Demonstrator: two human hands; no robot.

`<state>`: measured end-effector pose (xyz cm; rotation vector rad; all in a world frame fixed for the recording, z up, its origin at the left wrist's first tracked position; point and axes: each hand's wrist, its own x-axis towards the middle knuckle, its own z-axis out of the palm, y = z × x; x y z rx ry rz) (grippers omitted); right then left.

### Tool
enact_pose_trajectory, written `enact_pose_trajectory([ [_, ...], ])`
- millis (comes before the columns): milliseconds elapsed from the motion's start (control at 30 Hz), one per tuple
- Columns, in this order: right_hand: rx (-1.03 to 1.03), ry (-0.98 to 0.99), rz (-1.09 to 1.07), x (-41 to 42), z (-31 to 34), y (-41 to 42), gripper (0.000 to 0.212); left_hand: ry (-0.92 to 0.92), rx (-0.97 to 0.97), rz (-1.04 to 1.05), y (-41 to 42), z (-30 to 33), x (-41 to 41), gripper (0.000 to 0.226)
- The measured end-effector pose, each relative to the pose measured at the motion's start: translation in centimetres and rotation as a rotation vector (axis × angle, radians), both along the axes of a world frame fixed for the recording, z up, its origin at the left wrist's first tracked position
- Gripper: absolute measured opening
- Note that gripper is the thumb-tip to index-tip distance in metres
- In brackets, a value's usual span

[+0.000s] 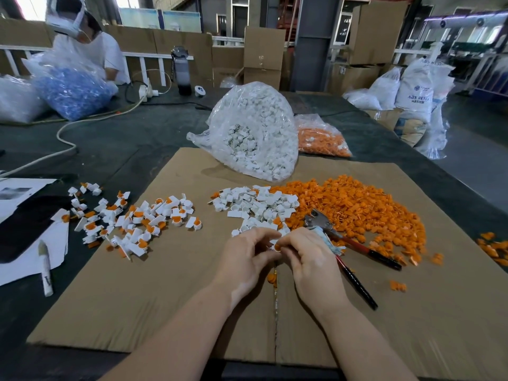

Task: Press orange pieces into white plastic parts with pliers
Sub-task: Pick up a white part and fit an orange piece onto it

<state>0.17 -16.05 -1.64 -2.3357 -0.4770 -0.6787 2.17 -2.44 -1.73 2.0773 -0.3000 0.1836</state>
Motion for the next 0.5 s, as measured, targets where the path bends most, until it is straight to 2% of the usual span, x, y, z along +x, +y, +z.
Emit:
enact_pose_trajectory([
  [167, -0.006, -0.005, 0.004, -0.1, 0.24, -0.02, 0.011, 0.007, 0.015, 0.01, -0.04, -0.17, 0.06, 0.028],
  [233, 0.005, -0.02, -0.032, -0.18, 0.24, 0.02, 0.01, 0.0, -0.067, 0.059, -0.08, -0.13, 0.06, 0.028],
  [333, 0.047, -0.017, -0.115, -0.1, -0.09, -0.06, 0.011, -0.034, -0.246, 0.259, 0.22, -0.01, 0.21, 0.025],
  [433, 0.046, -0.018, -0.195, 0.09, -0.39, -0.23, 0.01, -0.021, -0.282, 0.474, 0.66, 0.04, 0.51, 0.02],
  [500, 0.024, -0.049, -0.244, 0.18, -0.52, -0.32, 0.013, 0.024, -0.256, 0.529, 0.83, 0.07, 0.84, 0.026],
])
